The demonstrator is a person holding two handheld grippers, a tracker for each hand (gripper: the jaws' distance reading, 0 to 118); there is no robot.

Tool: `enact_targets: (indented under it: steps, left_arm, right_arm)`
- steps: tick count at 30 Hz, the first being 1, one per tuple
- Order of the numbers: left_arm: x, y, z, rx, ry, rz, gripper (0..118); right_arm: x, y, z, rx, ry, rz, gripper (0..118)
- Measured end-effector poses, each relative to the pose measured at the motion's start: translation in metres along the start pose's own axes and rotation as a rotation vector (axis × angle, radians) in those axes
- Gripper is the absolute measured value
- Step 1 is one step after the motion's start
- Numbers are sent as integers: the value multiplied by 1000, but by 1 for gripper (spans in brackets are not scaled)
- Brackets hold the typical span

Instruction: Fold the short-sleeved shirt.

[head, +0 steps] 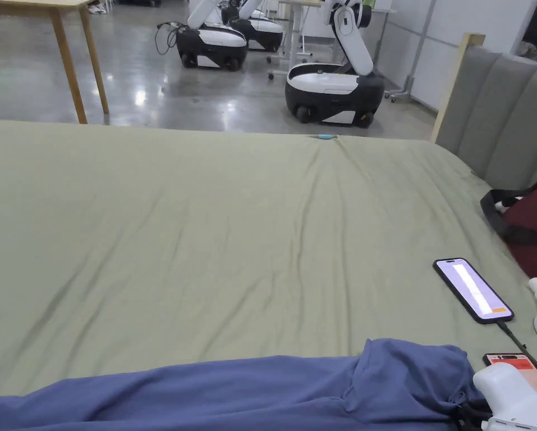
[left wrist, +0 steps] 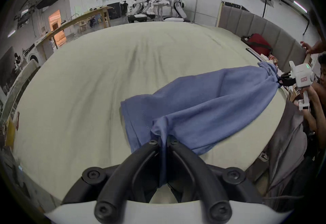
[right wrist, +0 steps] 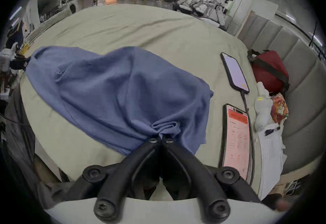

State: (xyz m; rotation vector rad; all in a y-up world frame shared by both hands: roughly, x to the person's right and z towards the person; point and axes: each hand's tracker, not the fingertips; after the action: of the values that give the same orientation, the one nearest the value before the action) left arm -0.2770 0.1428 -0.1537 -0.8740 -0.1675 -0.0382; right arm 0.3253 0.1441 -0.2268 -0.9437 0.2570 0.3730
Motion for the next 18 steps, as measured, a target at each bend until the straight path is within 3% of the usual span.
enact_targets:
  steps: [2,3,4,5,6,10,12,13,14,15,17,18]
  left_arm:
    - [1,0,-3,9,3,-11,13]
    - [-1,2,-1,14,-5,-7,25]
    - [-2,2,3,39,-3,19,61]
    - [-4,3,10,62,-7,53,99]
    - [-7,4,14,57,12,77,118]
    - [0,-8,77,206,-17,187,115]
    - [-7,-13,95,311,-50,243,107]
    - [-8,-18,104,333,-81,279,80]
    - [-8,-22,110,362,-93,305,41]
    - [-8,-26,115,408,-84,322,0]
    - [-9,-32,113,363,-49,346,0]
    - [-9,-32,112,379,-29,313,0]
  right_arm:
    - [7,-5,2,30,9,-22,19]
    - [11,-7,7,61,3,-44,35]
    - [15,-9,15,96,-3,-79,74]
    - [18,-11,24,110,-11,-116,105]
    - [20,-16,41,139,-18,-157,117]
    - [0,-28,133,399,12,-283,117]
    - [-12,-40,161,530,71,-303,112]
    - [-18,-45,170,569,107,-309,89]
    - [-26,-45,174,586,116,-315,49]
    - [-32,-45,177,589,94,-317,0]
    - [-41,-41,177,607,0,-283,0]
    - [-40,-45,170,577,52,-287,0]
